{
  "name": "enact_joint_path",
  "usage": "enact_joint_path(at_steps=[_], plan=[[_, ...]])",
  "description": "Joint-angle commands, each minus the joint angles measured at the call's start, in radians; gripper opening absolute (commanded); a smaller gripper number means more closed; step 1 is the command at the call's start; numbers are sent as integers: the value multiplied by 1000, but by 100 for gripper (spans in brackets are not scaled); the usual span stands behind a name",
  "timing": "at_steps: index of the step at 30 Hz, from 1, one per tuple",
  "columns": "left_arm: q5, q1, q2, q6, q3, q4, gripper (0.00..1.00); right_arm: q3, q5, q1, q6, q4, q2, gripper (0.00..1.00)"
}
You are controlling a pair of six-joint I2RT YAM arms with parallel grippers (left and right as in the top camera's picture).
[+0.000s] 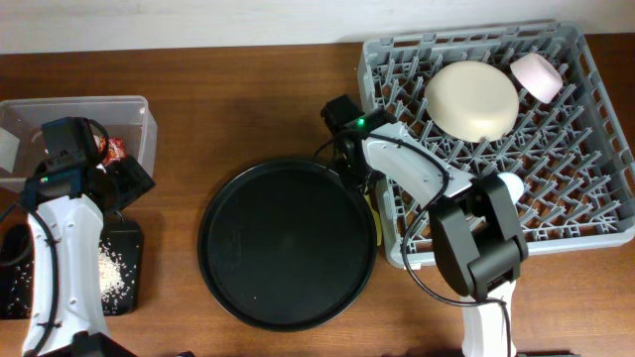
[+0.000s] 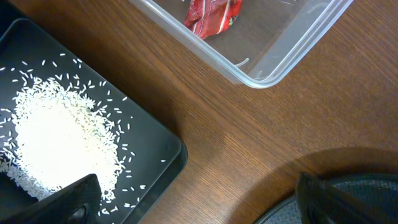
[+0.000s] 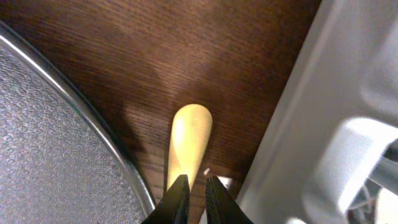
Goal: Sort waste into correct bins and load items into the dishwasher rack
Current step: 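Lift the yellow spoon and carry it toward the rack's front edge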
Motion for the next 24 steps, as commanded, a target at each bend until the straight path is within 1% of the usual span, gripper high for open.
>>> enact_joint_path(at_steps=[1, 3, 5, 9, 12, 14, 17, 24], plan=[[3, 2, 1, -13, 8, 2, 99, -9, 14, 36, 3, -3, 11, 14], [3, 2, 1, -13, 8, 2, 99, -10, -23, 63, 3, -16, 14, 14], [3, 2, 1, -13, 8, 2, 99, -11, -11, 88, 3, -8, 18, 14], [3, 2, 1, -13, 8, 2, 99, -11, -6, 92, 3, -3, 18, 13], [3, 2, 1, -13, 8, 2, 99, -2, -3, 70, 3, 8, 18, 9], [3, 2, 1, -13, 8, 2, 99, 4, 55, 65, 2, 8, 18, 5], [3, 2, 1, -13, 8, 2, 99, 4, 126, 66, 3, 8, 18, 4], [3, 2, 1, -13, 8, 2, 99, -23, 123, 66, 3, 3, 19, 4]])
